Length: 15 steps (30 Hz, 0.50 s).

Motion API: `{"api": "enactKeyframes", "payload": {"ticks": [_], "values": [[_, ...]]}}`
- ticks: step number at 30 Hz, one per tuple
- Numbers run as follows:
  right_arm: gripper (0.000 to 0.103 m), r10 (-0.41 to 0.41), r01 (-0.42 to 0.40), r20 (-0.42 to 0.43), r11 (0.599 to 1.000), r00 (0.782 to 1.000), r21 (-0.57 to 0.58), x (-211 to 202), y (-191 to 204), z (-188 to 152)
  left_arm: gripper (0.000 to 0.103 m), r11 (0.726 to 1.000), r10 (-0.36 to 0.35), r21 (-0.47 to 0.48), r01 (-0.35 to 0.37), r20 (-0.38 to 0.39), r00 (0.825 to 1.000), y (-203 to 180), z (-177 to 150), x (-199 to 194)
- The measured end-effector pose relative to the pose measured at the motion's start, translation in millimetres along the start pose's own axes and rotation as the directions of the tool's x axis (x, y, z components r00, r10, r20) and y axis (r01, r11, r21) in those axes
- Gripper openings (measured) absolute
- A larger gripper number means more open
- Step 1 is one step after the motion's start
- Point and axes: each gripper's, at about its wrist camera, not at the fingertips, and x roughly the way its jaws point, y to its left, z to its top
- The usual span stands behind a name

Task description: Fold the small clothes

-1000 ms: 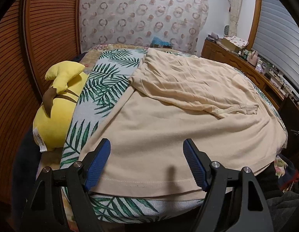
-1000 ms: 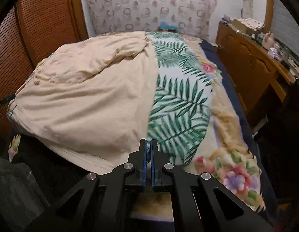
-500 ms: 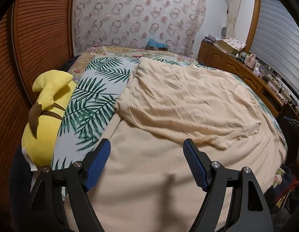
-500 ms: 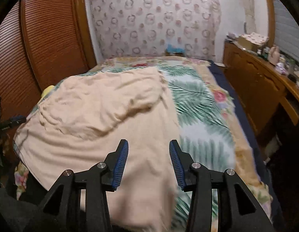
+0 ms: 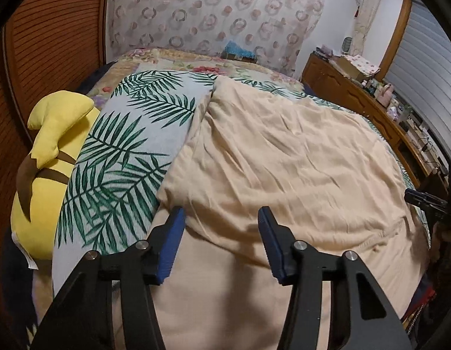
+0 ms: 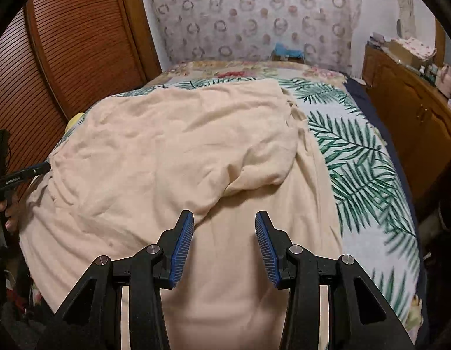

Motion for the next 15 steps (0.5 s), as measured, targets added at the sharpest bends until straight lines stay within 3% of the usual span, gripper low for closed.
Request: {"api": "enactKeyframes", "payload": {"ticks": [7,9,13,15], "values": [[0.046,0.046,-0.045,-0.027,0.998,0.999,0.052,16.6,-1.7,14.3,0.053,1.000,-0.008,0.030,0.009,-0.032,0.999,-5.8,5.9,13.4],[0.046,0.067,-0.065,-0.028,0.997,0.997,0.048,17.7,1.6,15.9,0.041,0.999,-0.002,0.045,0.003,-0.030,1.000,-7.2,7.5,14.9],[0.046,0.081,-0.080,-0.042,0.997,0.996,0.013,28.6,11.4,19.5,0.027,0.995,0.046,0.086,-0.045,-0.012,0.999,-11.5,6.2,16.8],[0.046,0.072,-0.072,-0.037,0.997,0.997,-0.013,30.7,15.0,20.1,0.009,0.994,0.056,0.093,-0.055,-0.004,0.998,-10.6,5.6,16.5]]}}
